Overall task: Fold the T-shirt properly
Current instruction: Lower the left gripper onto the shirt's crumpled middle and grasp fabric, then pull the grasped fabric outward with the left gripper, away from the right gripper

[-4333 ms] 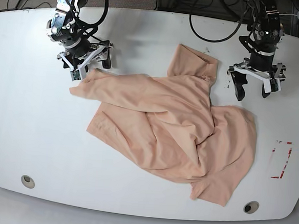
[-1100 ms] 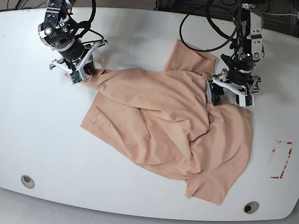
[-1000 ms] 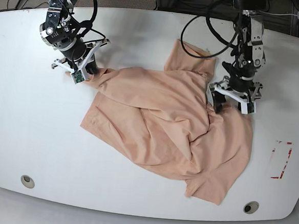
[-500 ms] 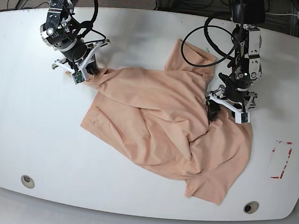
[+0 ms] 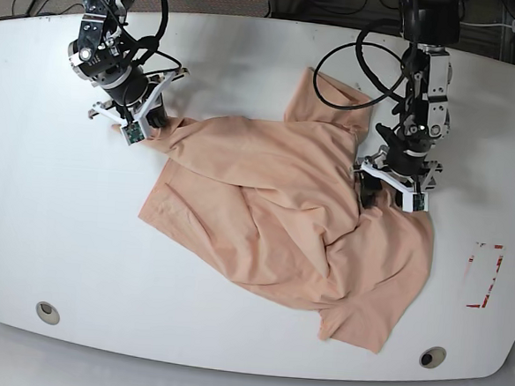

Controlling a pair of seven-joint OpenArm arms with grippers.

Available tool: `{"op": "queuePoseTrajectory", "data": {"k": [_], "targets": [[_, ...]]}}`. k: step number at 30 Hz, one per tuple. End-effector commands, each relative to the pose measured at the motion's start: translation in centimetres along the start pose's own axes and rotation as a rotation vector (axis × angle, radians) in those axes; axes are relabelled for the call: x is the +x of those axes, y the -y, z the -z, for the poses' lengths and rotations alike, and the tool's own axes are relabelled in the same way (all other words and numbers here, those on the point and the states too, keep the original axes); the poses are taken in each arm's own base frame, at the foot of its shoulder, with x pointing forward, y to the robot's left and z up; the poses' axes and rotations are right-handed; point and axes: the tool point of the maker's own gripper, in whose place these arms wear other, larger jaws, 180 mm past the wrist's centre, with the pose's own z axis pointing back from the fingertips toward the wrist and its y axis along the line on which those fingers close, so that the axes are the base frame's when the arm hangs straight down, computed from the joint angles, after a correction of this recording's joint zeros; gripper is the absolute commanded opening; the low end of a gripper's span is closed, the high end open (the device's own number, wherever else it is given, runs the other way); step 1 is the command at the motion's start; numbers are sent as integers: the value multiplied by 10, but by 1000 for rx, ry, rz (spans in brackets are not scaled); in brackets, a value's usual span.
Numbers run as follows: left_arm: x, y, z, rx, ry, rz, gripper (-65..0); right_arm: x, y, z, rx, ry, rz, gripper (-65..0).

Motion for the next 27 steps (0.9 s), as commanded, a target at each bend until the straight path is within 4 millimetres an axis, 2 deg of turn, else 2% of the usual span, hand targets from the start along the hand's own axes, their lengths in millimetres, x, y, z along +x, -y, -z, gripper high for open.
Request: {"op": "queuePoseTrajectory", "data": {"k": [1,6,10,14,16,18,24,26,27], "targets": [[-10,0,1,0,-50,-6,-280,12,4,-4,-7,42,-12,-649],[-9,-4,4,15,-50,-31,-312,11,2,-3,0,41,-8,-650],[-11,-3,4,17,-54,-39,-382,11,2,-3,2,42,-9,-650],[-9,-3,4,16,-53,-44,-484,11,3,-3,1,42,-10,-650],[-5,-3,5,11,-47,-33,-607,13,4,-3,-6,43,-16,-650],[-2,-3,5,10,-40,-30,-636,14,4,-3,-7,44,-14,-650],[11,-2,2,9,-4,-25,-650,15,5,-2,-7,47,-14,-650],[27,1,-2,4,49,-9,-650,17,6,-2,-8,52,-11,-649],[29,1,-3,3,56,-6,-650,17,6,-2,-9,53,-12,-649]]}}
